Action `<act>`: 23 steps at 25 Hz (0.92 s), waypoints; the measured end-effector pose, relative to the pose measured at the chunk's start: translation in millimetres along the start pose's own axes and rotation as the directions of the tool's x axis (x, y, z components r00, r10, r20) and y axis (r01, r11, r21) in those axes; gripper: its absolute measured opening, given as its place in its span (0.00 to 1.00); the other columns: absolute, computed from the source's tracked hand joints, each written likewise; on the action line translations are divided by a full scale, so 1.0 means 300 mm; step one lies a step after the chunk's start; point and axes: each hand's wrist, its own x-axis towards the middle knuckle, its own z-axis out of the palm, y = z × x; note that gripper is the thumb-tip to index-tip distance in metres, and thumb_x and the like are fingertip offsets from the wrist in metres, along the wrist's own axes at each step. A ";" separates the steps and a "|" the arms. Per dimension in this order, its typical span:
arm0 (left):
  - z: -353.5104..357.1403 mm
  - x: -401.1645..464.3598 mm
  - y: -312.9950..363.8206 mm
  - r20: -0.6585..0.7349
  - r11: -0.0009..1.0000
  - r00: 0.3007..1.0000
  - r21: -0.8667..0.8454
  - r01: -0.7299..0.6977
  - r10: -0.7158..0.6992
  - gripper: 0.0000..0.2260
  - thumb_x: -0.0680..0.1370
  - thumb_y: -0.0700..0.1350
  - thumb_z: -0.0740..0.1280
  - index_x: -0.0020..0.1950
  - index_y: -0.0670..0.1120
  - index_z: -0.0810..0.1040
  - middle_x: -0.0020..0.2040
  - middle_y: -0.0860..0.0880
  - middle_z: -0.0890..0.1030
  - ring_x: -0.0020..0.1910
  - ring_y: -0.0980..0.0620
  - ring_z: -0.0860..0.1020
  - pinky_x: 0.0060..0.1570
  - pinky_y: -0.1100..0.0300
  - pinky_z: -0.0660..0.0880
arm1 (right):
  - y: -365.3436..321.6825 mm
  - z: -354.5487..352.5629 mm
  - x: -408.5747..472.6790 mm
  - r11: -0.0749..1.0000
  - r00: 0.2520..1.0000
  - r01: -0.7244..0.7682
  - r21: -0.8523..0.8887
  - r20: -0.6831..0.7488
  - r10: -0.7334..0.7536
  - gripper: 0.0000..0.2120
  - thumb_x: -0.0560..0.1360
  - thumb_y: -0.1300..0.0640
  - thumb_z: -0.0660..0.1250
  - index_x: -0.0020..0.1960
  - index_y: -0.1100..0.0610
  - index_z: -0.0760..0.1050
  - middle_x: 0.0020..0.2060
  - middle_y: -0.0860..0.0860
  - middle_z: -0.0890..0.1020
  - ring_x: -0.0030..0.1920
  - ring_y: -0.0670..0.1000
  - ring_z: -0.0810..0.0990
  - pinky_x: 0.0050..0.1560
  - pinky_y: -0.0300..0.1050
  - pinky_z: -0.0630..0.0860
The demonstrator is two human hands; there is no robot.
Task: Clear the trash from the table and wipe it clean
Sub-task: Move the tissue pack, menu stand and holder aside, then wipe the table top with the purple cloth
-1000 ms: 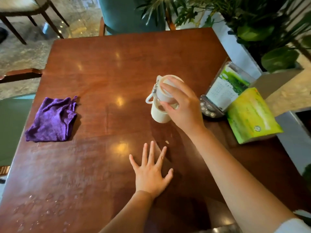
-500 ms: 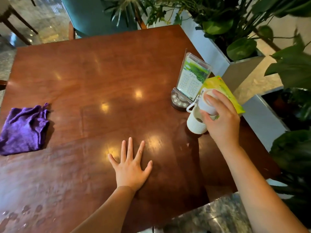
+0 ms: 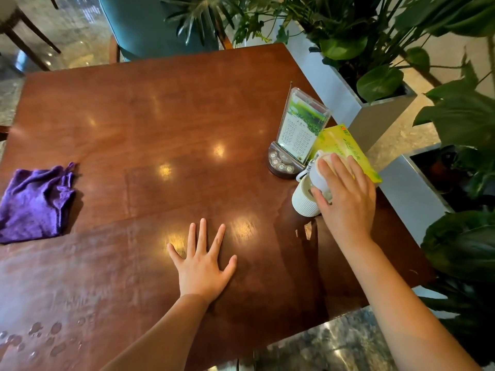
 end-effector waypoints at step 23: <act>-0.415 -0.023 -0.096 0.311 0.992 0.950 -0.103 0.072 -0.036 0.15 0.79 0.50 0.58 0.59 0.44 0.74 0.59 0.45 0.77 0.58 0.44 0.76 0.53 0.52 0.74 | -0.513 -0.093 -0.076 0.931 0.799 0.299 0.211 0.478 -0.365 0.10 0.75 0.54 0.60 0.53 0.54 0.77 0.49 0.52 0.80 0.53 0.56 0.76 0.62 0.56 0.63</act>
